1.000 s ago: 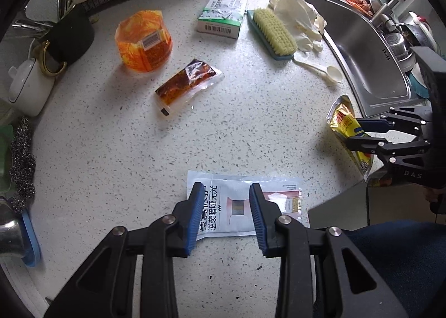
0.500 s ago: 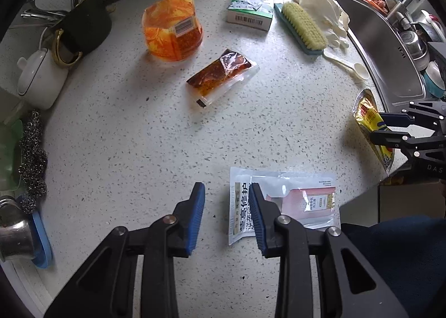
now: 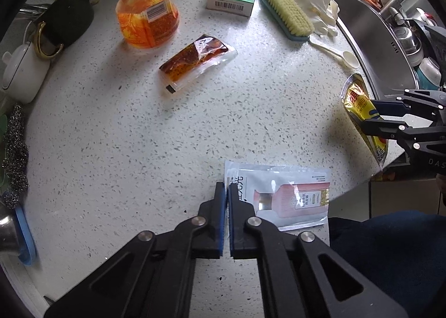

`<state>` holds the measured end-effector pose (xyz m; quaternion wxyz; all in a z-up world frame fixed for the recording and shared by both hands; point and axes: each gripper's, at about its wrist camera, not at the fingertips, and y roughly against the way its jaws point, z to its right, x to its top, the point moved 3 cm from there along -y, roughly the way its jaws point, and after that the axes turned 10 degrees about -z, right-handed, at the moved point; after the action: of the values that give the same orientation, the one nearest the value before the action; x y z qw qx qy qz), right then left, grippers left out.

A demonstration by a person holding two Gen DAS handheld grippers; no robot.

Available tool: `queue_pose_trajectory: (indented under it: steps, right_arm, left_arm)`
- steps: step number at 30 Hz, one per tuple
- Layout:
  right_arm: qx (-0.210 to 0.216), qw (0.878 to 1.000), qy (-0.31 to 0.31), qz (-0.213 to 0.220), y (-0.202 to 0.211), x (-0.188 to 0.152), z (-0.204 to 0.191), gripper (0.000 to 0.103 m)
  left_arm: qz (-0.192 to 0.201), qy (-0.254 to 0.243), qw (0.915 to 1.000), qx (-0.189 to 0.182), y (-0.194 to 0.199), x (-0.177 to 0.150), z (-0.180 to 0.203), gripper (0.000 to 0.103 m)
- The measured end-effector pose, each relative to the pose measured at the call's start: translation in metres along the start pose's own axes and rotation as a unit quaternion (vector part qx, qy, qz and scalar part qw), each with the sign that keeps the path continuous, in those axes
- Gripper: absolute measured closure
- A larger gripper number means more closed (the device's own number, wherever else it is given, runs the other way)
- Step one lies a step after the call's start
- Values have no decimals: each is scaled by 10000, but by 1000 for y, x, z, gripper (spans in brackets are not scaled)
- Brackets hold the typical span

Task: Collect trash
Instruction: 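Carry the sachet and yeast packet down to the red bucket with both tools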

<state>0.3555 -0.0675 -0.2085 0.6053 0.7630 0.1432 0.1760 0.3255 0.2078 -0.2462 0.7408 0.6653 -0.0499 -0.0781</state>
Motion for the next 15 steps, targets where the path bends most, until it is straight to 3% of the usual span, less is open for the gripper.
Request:
queue_pose_trajectory:
  steps: [10,15]
  right_arm:
    - [219,9991,59,365,24,-16,17,74]
    - [300,9977,6,611,43,-30,32,74]
  left_arm:
    - [382,317,9986,177,34,1,41,103]
    - [595,180,9977,288,56,11,74,103]
